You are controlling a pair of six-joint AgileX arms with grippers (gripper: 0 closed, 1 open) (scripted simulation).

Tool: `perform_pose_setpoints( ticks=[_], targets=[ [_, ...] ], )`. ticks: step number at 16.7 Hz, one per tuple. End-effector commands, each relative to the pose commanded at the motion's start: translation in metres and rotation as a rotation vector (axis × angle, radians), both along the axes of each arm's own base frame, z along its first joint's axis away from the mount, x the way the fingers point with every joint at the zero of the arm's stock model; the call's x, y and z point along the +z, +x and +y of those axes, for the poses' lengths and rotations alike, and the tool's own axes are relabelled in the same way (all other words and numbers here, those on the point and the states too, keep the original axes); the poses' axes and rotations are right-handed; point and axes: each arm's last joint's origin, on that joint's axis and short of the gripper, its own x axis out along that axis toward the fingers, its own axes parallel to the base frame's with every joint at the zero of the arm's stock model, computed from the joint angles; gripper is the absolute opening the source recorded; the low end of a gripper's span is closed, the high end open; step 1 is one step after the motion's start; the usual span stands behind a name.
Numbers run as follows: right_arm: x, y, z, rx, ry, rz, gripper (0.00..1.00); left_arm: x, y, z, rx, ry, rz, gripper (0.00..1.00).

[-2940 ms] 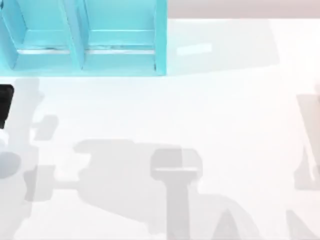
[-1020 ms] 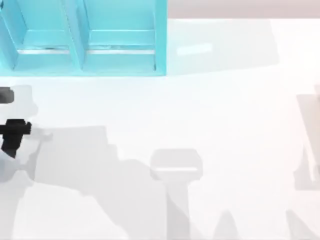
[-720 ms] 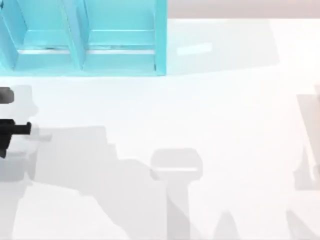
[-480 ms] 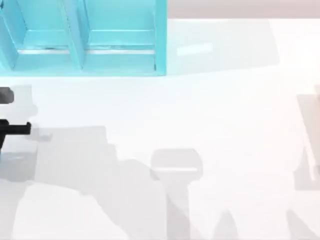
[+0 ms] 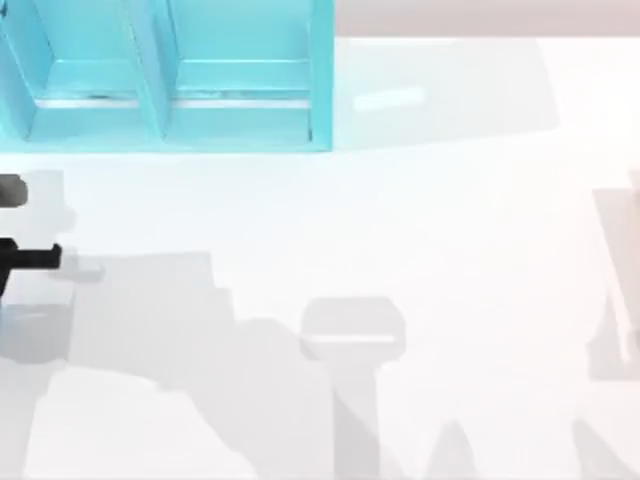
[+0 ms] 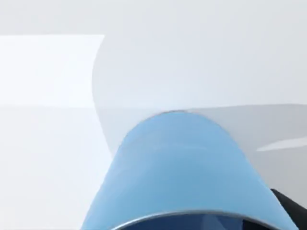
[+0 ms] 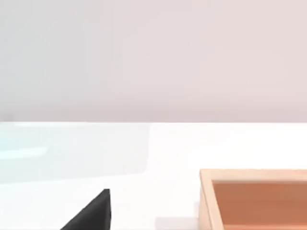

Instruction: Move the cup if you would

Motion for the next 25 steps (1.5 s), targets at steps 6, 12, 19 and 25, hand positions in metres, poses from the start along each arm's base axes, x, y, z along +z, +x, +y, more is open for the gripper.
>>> perform_pose_setpoints(
  ticks=[6, 12, 19, 25],
  targets=[
    [0.0, 0.0, 0.0, 0.0, 0.0, 0.0, 1.0, 0.027, 0.018, 0.077, -0.003, -0.002, 0.015, 0.0],
    [0.0, 0.0, 0.0, 0.0, 0.0, 0.0, 1.0, 0.068, 0.005, 0.171, 0.001, 0.006, 0.0, 0.0],
    [0.0, 0.0, 0.0, 0.0, 0.0, 0.0, 1.0, 0.057, 0.004, 0.175, 0.001, 0.009, 0.0, 0.0],
    [0.0, 0.0, 0.0, 0.0, 0.0, 0.0, 1.0, 0.007, 0.004, 0.183, 0.002, 0.007, -0.001, 0.0]
  ],
)
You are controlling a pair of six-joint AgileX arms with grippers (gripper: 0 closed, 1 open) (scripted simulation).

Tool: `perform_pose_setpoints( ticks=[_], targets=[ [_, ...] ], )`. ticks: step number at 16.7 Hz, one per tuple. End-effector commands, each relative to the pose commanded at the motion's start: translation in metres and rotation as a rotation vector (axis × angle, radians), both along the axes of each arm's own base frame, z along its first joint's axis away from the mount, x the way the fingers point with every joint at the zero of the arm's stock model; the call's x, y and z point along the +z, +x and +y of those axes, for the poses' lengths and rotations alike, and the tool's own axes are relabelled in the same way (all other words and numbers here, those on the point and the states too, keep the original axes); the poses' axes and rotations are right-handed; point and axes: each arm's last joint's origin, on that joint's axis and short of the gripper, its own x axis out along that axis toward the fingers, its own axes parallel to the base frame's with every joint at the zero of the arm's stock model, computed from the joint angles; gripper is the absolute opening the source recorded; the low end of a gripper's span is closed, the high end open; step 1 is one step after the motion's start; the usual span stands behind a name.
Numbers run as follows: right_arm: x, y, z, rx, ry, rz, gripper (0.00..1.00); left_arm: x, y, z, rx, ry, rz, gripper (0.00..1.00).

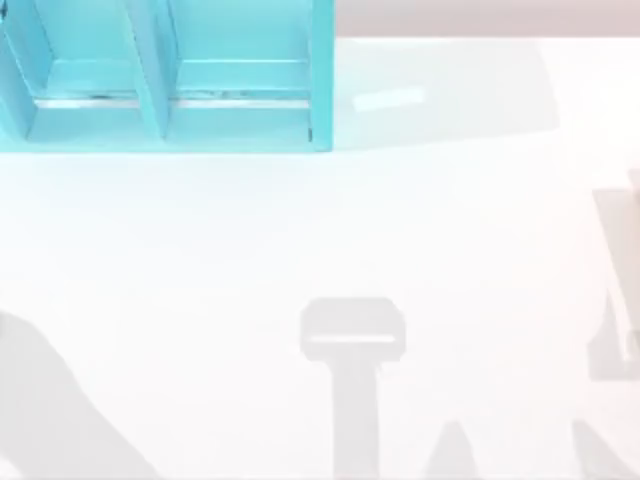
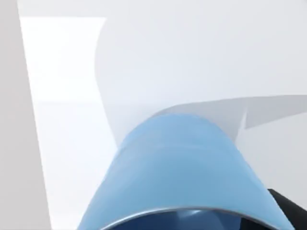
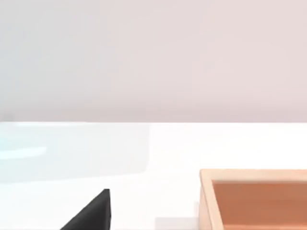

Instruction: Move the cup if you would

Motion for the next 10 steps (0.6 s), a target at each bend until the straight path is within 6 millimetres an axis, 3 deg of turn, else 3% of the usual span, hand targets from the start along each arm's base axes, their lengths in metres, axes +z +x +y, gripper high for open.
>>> perform_pose_setpoints(
  ticks=[4, 10],
  targets=[
    [0.0, 0.0, 0.0, 0.0, 0.0, 0.0, 1.0, -0.0009, -0.0001, 0.0, 0.0, 0.0, 0.001, 0.0],
    [0.0, 0.0, 0.0, 0.0, 0.0, 0.0, 1.0, -0.0009, -0.0001, 0.0, 0.0, 0.0, 0.001, 0.45]
  ],
)
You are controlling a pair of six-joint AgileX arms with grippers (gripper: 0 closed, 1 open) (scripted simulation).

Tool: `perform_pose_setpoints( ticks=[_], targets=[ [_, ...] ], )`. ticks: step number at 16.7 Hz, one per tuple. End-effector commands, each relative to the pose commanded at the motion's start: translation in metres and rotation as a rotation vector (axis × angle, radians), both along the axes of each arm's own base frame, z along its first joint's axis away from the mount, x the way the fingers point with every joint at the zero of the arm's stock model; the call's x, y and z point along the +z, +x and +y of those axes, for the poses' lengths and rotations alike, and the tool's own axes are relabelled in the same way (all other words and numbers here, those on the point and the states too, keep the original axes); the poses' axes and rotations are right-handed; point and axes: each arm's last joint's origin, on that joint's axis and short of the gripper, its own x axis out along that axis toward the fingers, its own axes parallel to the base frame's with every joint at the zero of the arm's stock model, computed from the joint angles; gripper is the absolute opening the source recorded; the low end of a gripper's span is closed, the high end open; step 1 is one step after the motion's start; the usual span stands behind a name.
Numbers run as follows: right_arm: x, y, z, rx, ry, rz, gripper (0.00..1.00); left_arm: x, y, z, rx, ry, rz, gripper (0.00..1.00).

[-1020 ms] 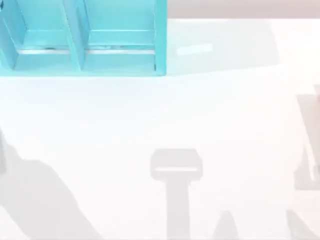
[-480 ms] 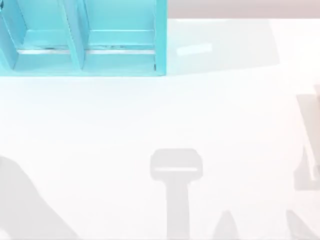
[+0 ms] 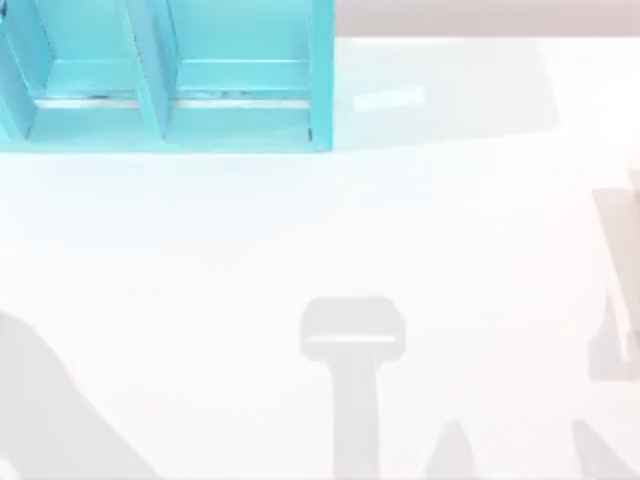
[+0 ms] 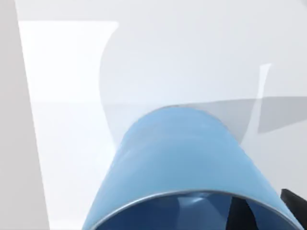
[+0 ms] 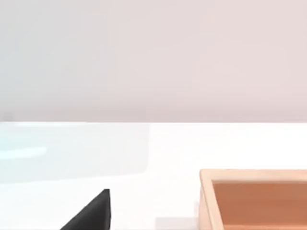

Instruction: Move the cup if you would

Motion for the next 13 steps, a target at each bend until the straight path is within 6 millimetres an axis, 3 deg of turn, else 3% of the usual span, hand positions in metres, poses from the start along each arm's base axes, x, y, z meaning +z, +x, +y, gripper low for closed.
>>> perform_pose_setpoints(
  ticks=[7, 13],
  targets=[
    [0.0, 0.0, 0.0, 0.0, 0.0, 0.0, 1.0, 0.0, 0.0, 0.0, 0.0, 0.0, 0.0, 0.98],
    [0.0, 0.0, 0.0, 0.0, 0.0, 0.0, 1.0, 0.0, 0.0, 0.0, 0.0, 0.0, 0.0, 1.0]
  ],
)
